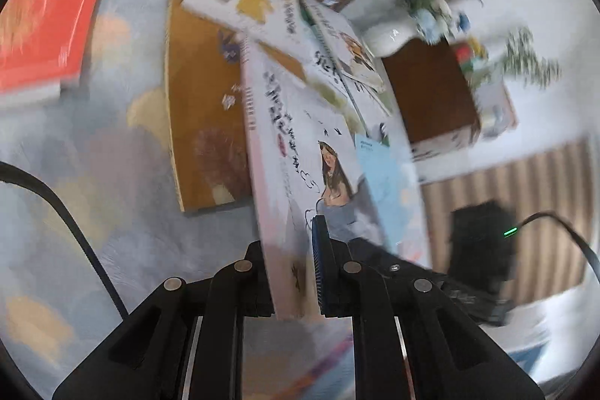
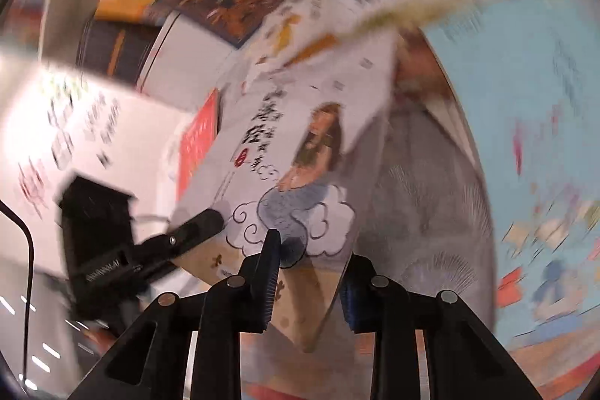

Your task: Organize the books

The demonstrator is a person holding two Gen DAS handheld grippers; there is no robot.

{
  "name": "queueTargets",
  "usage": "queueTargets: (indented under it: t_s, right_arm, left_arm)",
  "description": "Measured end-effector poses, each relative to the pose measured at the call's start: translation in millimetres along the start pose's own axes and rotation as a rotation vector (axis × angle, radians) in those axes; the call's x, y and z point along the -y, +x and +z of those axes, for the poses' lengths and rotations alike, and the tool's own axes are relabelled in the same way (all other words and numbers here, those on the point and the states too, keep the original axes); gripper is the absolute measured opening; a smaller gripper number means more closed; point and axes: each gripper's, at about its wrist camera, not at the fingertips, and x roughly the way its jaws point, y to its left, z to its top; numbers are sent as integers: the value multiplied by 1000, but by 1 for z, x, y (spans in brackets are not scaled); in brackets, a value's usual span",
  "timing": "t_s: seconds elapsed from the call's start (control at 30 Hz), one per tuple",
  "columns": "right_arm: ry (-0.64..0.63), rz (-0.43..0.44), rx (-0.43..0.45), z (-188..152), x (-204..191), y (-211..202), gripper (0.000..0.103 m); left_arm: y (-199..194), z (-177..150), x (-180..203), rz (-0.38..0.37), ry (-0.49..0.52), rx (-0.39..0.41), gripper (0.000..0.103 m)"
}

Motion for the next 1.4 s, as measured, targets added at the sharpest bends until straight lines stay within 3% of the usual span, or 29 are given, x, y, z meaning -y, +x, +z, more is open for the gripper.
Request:
queueTargets:
  t_s: [0.07,0.17,0.37,0.43,0.57,0.67,0.9,1.17,1.27,1.4]
  right_arm:
    - [-107,-48,19,-3,-20,-9,28]
    - [-261,-91,41,-9,-55,-23,28]
    - [-415,-79,47,-1,-107,-20,28]
    - [-467,-58,36,8,-129,-6,28]
    - [-564,-22,-1,28,-173,40,28]
    - [-588,8,-76,44,-196,85,29]
    - [-649,15,-188,78,-228,171,30]
    - [-603,12,-259,96,-225,216,30]
    - [-563,11,-291,93,-218,224,30]
    - [-502,-32,-318,93,-201,233,31]
  left_arm:
    - [-11,-3,11,17,56,37,11]
    - [-37,-5,19,-34,64,113,12]
    - [-92,4,8,-36,57,259,12]
    - [-109,11,-4,-24,41,306,12]
    - [-136,25,-36,80,18,392,12]
    - [-152,38,-71,126,-39,436,12]
    - [-154,67,-137,223,-125,468,13]
    - [-142,69,-175,219,-200,437,15]
    - [-142,65,-181,276,-233,423,20]
    - [-149,53,-185,546,-256,416,20]
